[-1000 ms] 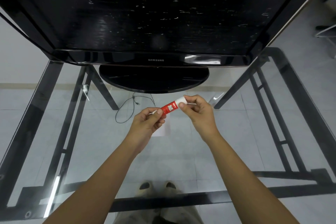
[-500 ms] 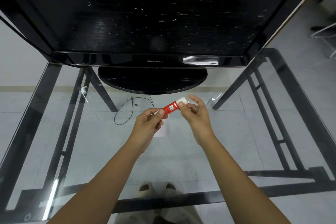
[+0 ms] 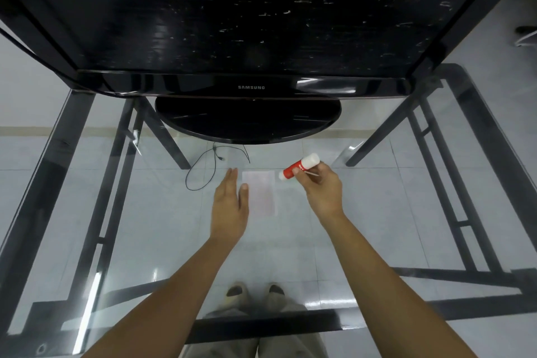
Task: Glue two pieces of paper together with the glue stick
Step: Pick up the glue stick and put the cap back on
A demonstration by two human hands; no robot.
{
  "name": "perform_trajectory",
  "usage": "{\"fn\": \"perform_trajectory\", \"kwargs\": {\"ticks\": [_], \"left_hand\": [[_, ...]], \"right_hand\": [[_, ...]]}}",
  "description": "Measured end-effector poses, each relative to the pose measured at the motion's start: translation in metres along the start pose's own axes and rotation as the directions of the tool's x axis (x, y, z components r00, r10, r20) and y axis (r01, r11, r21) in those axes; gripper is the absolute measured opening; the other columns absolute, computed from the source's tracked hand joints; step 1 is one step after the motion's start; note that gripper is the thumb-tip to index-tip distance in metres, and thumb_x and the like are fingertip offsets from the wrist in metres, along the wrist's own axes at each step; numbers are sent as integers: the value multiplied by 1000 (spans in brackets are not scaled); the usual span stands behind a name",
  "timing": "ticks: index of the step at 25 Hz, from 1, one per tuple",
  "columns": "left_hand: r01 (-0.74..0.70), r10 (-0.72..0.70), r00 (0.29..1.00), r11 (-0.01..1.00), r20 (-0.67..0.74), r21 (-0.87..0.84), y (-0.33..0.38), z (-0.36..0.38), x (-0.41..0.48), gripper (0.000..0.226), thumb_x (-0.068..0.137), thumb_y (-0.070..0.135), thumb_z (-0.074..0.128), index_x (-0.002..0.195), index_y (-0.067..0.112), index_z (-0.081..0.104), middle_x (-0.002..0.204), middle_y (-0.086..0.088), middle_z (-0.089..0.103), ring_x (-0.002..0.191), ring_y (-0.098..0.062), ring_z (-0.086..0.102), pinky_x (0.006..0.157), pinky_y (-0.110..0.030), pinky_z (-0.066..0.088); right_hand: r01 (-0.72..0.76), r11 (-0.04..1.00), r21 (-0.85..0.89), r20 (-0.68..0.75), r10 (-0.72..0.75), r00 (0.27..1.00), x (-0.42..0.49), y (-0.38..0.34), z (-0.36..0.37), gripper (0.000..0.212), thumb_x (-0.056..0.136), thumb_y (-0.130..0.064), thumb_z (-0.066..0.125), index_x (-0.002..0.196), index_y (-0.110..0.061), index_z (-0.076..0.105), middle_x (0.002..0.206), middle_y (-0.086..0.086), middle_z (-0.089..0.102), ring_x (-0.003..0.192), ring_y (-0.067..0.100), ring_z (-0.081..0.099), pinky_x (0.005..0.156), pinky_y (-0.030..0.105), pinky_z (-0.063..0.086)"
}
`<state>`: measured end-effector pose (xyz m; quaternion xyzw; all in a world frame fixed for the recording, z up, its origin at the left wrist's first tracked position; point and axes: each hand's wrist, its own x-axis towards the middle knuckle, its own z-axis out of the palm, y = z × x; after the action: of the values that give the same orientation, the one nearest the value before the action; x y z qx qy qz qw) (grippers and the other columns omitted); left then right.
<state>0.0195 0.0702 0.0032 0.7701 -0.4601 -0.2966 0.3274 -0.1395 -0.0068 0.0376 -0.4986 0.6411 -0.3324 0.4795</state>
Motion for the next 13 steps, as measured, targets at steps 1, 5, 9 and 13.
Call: {"fn": "perform_trajectory", "kwargs": {"ticks": [1,5,9,13], "left_hand": [[-19,20,1000,992,-1,126,-13,0,3,50,99,29,30,145,11,22,155,-8,22,142,-21,18,114,-31,15],[-96,49,994,829,99,551,-49,0,15,55,99,33,20,147,10,7,158,-8,6,145,-24,0,116,-40,5],[-133,50,987,781,151,610,-60,-1,23,56,99,38,13,147,12,2,158,-5,0,144,-20,-8,116,-42,1],[-137,52,987,764,151,630,-65,1,23,57,97,40,10,147,14,-1,158,-3,-4,139,-14,-17,116,-39,-2]], "right_hand": [[36,999,-40,-15,-37,999,6,2,-1,18,83,-22,68,99,-17,63,93,-2,66,91,12,62,82,23,46],[136,975,-178,-1,-138,990,30,16,-1,13,83,-17,67,94,-11,65,96,4,70,94,17,65,86,25,49],[188,948,-257,28,-187,982,44,26,3,18,83,-16,67,99,-7,65,100,8,70,95,20,65,89,33,52],[208,929,-307,60,-199,978,50,29,3,20,84,-16,65,102,-6,65,106,9,68,98,20,63,90,34,51]]}}
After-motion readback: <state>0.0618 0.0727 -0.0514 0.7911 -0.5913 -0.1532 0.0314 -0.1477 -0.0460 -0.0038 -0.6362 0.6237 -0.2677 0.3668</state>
